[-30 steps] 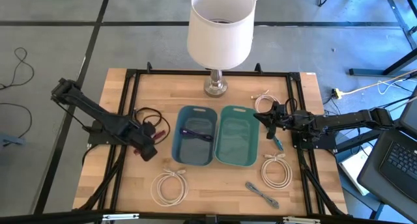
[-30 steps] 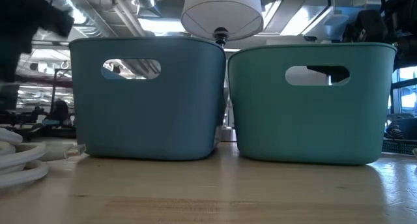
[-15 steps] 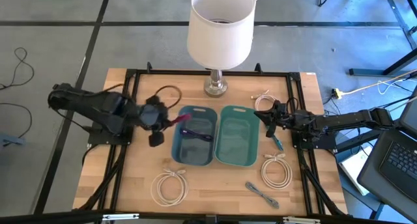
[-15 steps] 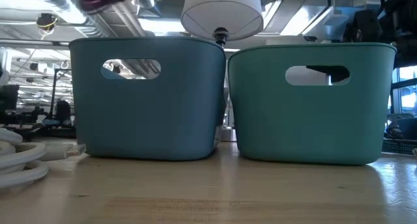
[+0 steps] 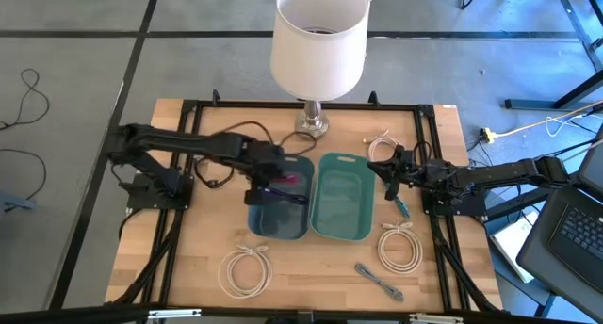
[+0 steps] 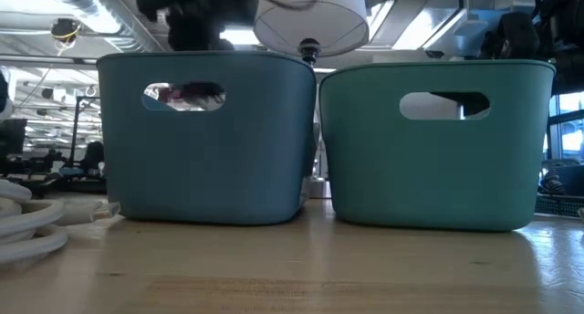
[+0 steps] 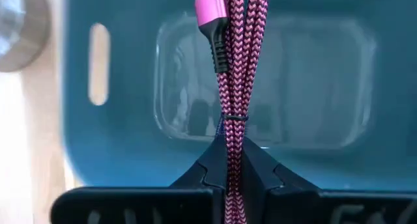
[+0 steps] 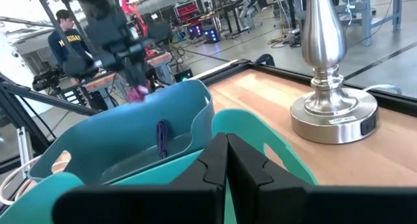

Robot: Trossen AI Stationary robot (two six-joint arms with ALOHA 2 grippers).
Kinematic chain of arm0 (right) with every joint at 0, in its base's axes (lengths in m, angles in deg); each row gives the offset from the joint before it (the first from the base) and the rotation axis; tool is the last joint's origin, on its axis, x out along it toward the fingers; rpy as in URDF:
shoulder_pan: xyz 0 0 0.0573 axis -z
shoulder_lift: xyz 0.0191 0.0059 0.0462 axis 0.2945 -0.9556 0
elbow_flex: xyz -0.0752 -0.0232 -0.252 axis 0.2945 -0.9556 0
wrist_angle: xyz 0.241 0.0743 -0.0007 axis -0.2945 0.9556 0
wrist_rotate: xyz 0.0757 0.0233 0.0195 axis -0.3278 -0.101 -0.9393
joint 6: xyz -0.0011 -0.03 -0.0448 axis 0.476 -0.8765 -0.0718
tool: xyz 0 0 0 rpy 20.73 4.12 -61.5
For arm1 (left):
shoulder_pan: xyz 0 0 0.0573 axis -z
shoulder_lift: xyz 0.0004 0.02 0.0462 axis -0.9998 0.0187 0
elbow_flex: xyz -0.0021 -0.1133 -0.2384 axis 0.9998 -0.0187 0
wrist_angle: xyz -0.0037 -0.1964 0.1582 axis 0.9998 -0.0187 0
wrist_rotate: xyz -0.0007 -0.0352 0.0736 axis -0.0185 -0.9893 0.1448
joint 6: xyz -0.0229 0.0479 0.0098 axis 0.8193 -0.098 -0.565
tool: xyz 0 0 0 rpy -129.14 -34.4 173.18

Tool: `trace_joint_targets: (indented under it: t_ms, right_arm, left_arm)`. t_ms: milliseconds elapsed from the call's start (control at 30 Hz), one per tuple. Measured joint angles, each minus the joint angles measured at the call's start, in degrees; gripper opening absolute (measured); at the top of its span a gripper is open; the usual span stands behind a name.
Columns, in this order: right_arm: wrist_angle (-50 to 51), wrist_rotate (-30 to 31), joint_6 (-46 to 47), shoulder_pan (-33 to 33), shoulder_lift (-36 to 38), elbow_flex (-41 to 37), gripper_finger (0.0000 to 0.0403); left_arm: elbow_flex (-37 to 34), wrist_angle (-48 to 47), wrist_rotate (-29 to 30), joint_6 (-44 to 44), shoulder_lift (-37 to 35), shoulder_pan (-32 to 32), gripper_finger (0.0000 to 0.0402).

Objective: Pick and place items into bin
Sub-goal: Put the red patterned USB cable into the blue bin

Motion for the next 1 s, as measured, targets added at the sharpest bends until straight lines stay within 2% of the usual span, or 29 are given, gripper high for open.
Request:
trace_joint_targets:
  t_ms: [233, 1000]
  right_arm:
    - [0.4, -0.2, 0.0, 0.0, 0.0, 0.0, 0.0010]
    - [1.1, -0.2, 0.0, 0.0, 0.0, 0.0, 0.0010]
  left_arm:
    - [0.0, 2.6, -1.2, -4.6, 6.7, 0.0, 0.0013]
    - [0.0, 5.9, -1.1, -4.7, 17.1, 0.2, 0.0012]
